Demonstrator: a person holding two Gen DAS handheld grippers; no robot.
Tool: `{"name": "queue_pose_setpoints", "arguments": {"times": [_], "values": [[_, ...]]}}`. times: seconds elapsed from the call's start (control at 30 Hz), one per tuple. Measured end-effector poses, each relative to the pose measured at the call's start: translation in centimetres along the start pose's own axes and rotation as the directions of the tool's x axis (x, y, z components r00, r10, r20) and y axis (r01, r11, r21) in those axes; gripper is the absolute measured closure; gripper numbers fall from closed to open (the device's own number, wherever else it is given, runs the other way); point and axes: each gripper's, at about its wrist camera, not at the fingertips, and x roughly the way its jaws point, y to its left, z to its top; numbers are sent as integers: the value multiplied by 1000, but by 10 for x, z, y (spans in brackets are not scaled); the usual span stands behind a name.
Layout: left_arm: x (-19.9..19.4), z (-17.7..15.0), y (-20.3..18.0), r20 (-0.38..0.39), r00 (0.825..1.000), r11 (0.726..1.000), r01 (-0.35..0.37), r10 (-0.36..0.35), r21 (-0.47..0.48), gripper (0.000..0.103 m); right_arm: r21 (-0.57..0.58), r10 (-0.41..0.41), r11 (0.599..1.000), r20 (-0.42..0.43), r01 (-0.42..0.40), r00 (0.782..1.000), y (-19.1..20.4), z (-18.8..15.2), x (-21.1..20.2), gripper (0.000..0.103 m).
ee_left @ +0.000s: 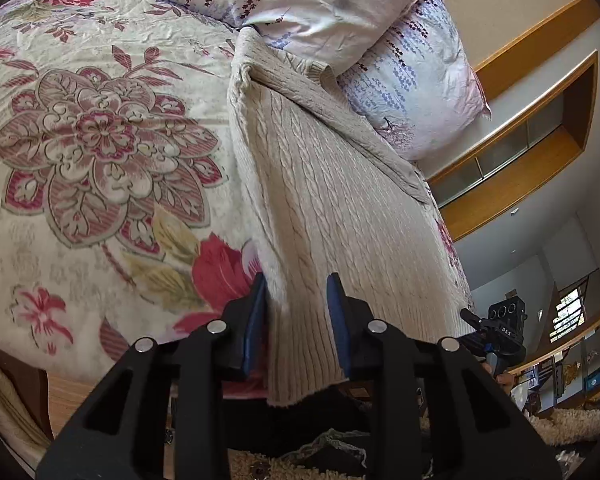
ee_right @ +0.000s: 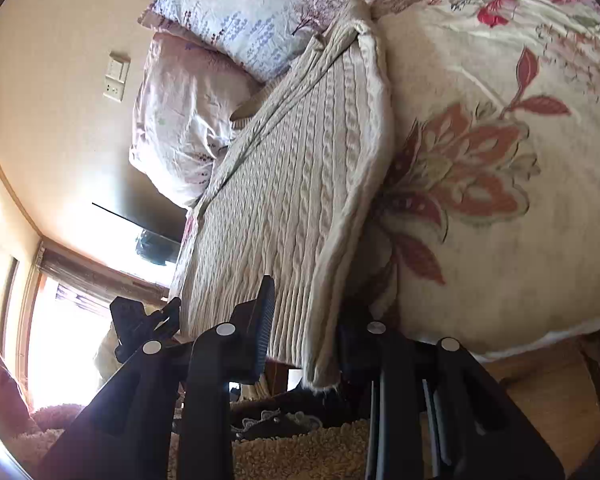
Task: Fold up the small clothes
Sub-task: 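Grasp the sweater hem with both grippers and lift it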
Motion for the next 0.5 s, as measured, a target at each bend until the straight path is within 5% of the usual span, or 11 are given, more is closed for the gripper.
{"name": "queue_pose_setpoints", "arguments": {"times": [0.27,0.5], "values": [[6,-14,-9,-62,997,999,51,-52,-12,77,-18,21,1000,5,-21,1000,2,0,8,86],[19,1,-12,-63,998,1000,-4,4,0,96,-160,-35,986,77,47,996,25,4,9,95]]}}
